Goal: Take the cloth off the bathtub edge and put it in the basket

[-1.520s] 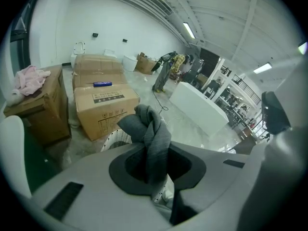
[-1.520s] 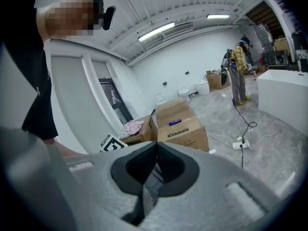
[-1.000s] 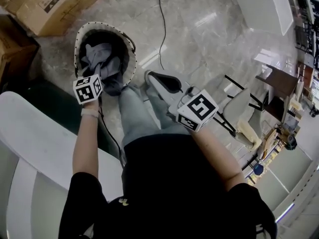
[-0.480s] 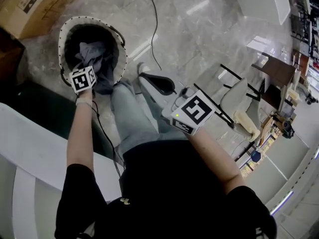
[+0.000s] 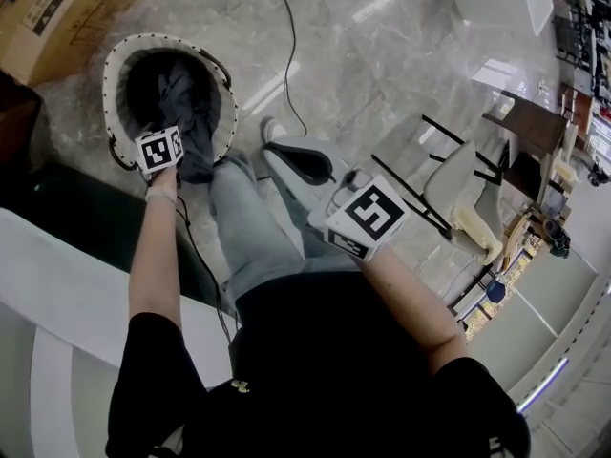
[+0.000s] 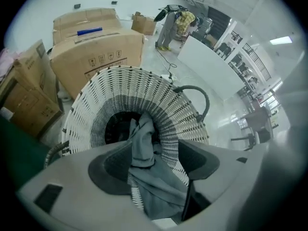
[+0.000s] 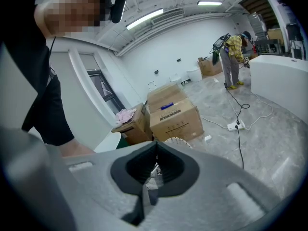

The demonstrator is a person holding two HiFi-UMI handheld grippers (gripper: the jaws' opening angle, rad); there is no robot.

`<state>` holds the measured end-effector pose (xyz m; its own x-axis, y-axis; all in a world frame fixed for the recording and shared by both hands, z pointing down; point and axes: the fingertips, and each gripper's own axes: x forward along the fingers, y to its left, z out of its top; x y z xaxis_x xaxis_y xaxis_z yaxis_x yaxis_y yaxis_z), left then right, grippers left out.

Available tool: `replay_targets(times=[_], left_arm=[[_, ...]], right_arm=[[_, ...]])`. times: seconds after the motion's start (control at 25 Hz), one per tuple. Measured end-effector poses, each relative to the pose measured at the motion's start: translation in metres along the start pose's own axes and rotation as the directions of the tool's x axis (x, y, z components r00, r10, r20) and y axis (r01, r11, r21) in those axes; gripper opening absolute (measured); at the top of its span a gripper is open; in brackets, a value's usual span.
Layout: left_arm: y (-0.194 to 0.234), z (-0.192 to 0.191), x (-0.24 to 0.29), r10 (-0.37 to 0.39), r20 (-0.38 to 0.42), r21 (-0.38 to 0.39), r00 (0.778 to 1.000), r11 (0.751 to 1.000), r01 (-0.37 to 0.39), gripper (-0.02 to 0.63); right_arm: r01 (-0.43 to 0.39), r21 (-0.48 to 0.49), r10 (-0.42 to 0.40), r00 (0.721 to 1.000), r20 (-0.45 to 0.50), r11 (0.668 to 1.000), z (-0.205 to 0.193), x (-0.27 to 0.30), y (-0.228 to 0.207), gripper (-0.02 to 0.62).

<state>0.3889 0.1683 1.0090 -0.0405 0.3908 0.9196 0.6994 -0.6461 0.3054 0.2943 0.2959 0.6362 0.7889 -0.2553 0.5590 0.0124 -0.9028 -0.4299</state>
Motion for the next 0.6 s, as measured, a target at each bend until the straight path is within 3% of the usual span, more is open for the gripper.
replay_targets(times=[0.32, 0.6], left_arm=[[-0.007, 0.013, -0.014, 0.005, 0.015, 0.028, 1.0, 1.0, -0.005, 0.321], [-0.018, 0.033, -0.056, 0.001, 0.069, 0.031, 0.998, 1.0, -0.003, 0.317]], right_arm=[[-0.005, -0.007, 0.005, 1.0, 0.015, 1.0, 0.006, -0.006, 0.006, -0.003], [-0.013, -0.027, 0.014, 0.999, 0.047, 1.0, 0.03, -0.019, 0.016, -0.003]])
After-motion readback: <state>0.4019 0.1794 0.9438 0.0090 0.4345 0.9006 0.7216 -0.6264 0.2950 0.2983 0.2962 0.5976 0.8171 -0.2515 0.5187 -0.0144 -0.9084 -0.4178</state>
